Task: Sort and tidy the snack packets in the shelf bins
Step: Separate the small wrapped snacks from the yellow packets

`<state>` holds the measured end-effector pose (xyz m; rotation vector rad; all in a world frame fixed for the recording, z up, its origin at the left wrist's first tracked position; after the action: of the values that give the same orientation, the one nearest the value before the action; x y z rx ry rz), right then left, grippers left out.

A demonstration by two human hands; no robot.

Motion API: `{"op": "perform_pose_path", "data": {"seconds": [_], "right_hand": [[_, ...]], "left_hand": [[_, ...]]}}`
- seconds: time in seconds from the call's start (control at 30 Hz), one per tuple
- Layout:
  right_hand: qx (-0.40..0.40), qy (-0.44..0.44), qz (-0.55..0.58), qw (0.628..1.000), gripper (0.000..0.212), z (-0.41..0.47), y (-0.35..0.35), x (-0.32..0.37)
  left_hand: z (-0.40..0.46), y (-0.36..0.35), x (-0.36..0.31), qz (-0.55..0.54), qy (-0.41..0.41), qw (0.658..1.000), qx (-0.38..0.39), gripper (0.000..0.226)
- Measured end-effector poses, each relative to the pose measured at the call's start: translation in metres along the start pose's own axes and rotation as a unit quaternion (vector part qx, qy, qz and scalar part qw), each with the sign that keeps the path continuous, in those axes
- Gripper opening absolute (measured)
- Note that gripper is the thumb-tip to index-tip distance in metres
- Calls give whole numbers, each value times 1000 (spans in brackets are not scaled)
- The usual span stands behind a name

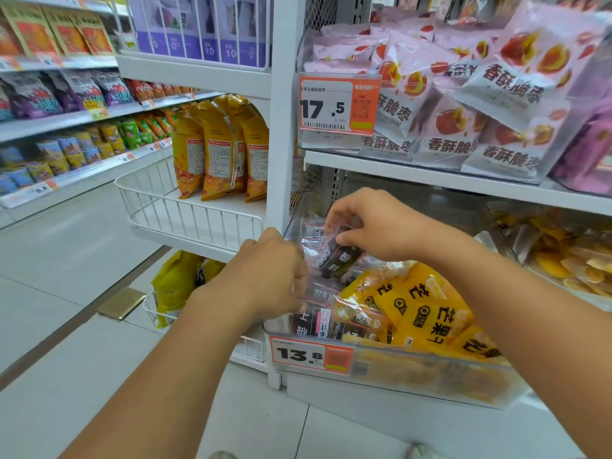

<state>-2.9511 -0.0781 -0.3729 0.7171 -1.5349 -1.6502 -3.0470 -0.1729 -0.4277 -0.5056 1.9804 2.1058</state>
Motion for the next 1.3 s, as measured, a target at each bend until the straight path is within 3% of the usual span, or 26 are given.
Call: {"op": "perform_pose_path", "data": {"seconds": [0.1,0.23,0.33,0.47,0.57,0.67,0.77,0.87,0.97,1.03,1.1,1.17,1.3], "right_hand": [[-16,26,-56,998,11,-7,8,10],[-52,-41,-20,998,7,-14,14,-12],[-38,-130,121,983,7,-14,-8,-27],[5,-242,349,905,11,-11,-46,-28],[29,-262,383,885,15,-8,-64,-24],[40,-239,296,924,15,-5,-62,-25],[86,-159,63,981,18,-1,-42,-17],[161,-112,-74,978,29,0,-40,-7],[210,-59,-99,971,23,1,-58,2],[241,-24,-124,962,23,3,-73,7],[271,-13,-133,953,25,4,-78,7],[289,-13,-122,949,29,6,-70,-1],[161,-84,-60,982,22,21,-37,-28]], "left_hand": [[0,-2,3,-3,15,1000,4,23],[-1,6,7,-132,44,990,-22,47],[3,10,7,-208,56,975,-60,59],[10,12,12,-211,70,966,-135,66],[12,18,18,-229,69,948,-209,60],[15,13,29,-279,88,933,-208,52],[17,13,27,-276,48,938,-204,28],[17,21,9,-290,-62,925,-238,18],[15,30,1,-335,-88,900,-265,20],[19,24,4,-290,-50,931,-216,24],[20,12,12,-200,3,969,-147,45],[21,8,14,-160,16,981,-113,45],[24,1,3,-113,8,992,-54,39]]}}
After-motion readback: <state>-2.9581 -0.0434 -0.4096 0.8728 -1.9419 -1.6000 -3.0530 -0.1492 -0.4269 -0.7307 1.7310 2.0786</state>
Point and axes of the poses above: each hand's wrist, its own z-axis towards the middle knuckle, its own y-axis out of the back of the hand, x = y × z, the point moved 7 cm from there along z, towards the middle knuckle, and after that the axes turned 15 degrees about -z, right-handed, at the moved point
